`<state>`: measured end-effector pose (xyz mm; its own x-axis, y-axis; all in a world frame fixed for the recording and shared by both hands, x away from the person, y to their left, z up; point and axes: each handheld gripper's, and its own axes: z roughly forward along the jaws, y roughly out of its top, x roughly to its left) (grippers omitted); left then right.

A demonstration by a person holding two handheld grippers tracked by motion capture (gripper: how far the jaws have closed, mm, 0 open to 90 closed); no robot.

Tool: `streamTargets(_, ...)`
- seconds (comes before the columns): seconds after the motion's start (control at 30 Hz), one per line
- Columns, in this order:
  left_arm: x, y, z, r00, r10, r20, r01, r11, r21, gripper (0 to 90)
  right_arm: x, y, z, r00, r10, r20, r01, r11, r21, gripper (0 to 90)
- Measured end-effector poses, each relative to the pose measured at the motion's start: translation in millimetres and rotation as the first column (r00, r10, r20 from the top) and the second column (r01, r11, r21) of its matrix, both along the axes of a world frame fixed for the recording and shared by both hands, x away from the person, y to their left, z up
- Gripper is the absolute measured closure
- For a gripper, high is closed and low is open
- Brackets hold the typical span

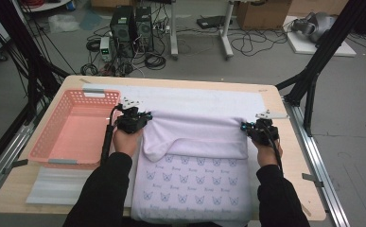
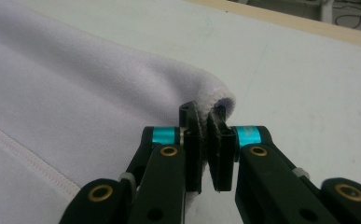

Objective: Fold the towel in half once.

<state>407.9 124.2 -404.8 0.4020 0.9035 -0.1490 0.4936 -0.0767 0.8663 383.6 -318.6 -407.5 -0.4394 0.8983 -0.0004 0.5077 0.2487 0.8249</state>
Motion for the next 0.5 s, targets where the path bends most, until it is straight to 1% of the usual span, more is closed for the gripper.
streamTargets(0.07,7.1,-1.0,1.0,1.0000,0.005,0.008,-0.005,0.9997,0.022,82.5,9.7,2.8,1.9,1.0000,-0.001,-0.008,0.001,1.000,-0.016,86.0)
streamTargets(0.13,14.2,-1.4,1.3,0.9999,0.012,0.011,-0.012,0.9995,0.029,82.6,18.7,6.0,3.2,1.0000,-0.003,-0.001,0.003,0.999,-0.039,86.0)
streamTargets(0.2,20.7,-1.1,0.7,0.9998,0.020,0.000,-0.020,0.9996,0.017,82.5,26.5,7.4,3.2,0.9999,-0.013,-0.007,0.013,0.999,-0.037,85.9)
streamTargets(0.3,26.7,-2.1,-0.7,0.9997,0.024,0.009,-0.024,0.9989,0.040,82.5,35.2,9.8,1.9,0.9995,-0.030,-0.013,0.030,0.999,-0.033,85.9)
streamTargets(0.33,28.1,-1.7,-2.0,0.9995,0.029,0.013,-0.029,0.9989,0.036,82.5,37.5,10.9,1.4,0.9993,-0.035,-0.012,0.035,0.999,-0.034,85.9)
streamTargets(0.4,30.3,-0.6,-4.5,0.9990,0.044,0.009,-0.044,0.9985,0.032,82.5,42.0,12.8,0.4,0.9991,-0.041,-0.009,0.040,0.999,-0.034,85.9)
streamTargets(0.5,30.3,-3.4,-7.3,0.9987,0.046,0.020,-0.047,0.9968,0.064,82.0,46.0,18.2,0.0,0.9983,-0.057,-0.005,0.057,0.998,-0.024,85.8)
